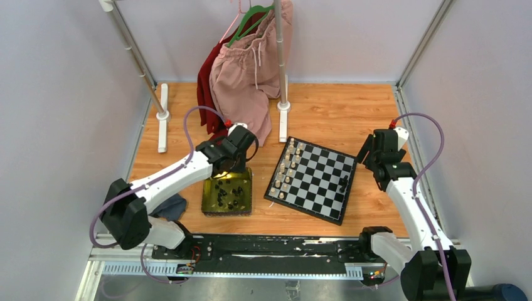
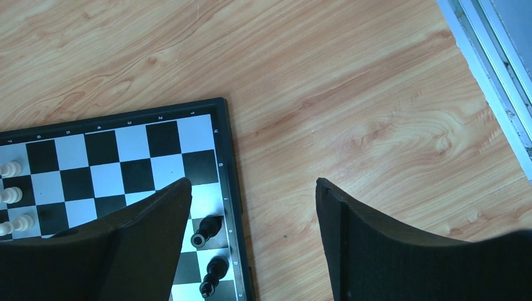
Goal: Set up the chess pieces on the board
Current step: Pick up the chess piece from the storage box, then place the chess piece on the chessboard.
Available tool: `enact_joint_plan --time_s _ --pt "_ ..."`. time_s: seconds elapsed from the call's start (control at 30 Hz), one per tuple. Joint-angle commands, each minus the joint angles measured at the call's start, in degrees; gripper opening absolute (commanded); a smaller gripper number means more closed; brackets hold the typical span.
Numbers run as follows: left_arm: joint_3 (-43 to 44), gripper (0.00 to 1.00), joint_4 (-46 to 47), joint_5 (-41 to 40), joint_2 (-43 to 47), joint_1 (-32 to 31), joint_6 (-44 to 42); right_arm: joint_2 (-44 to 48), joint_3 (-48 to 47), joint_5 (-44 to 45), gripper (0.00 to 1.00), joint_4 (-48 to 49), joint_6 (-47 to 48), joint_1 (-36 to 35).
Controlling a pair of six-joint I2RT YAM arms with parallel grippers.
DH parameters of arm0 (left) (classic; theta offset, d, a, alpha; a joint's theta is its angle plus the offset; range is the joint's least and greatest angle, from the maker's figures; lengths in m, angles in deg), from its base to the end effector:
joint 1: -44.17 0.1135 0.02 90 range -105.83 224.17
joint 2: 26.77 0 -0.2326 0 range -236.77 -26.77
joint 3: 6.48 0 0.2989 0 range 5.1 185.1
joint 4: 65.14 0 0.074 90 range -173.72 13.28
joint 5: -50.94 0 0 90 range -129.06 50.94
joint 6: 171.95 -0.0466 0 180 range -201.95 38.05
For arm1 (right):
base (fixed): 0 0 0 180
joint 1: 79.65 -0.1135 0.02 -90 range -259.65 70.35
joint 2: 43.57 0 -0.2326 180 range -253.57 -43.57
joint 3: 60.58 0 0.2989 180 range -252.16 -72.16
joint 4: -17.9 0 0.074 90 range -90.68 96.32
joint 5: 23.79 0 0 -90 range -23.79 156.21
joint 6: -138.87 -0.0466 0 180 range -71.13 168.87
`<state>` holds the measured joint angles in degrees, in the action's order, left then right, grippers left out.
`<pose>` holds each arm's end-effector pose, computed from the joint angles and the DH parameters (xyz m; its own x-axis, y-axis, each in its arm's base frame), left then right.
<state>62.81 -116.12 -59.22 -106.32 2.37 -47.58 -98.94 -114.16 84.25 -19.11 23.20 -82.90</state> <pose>0.2557 -0.2070 0.1858 -0.8229 0.0248 -0.5677 0.0455 0.9987 -0.0222 0.2791 0.0014 0.2214 -0.4828 0.3851 -0.7865 0.4396 0.8833 0.1627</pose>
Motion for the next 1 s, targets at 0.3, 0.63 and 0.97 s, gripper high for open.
enact_joint_plan --time_s 0.3,0.63,0.97 --pt "29.2 0.00 -1.8 4.2 -10.2 -13.2 -17.0 3.0 -3.0 4.3 0.78 -2.3 1.9 -0.1" --pt "46.8 0.00 -2.0 9.5 -31.1 -19.8 -25.1 2.8 -2.8 2.1 0.79 -2.5 2.7 7.6" --pt "57.0 0.00 -1.9 14.2 -44.6 -21.7 -28.3 1.0 -2.2 -0.4 0.80 -1.3 1.6 12.8"
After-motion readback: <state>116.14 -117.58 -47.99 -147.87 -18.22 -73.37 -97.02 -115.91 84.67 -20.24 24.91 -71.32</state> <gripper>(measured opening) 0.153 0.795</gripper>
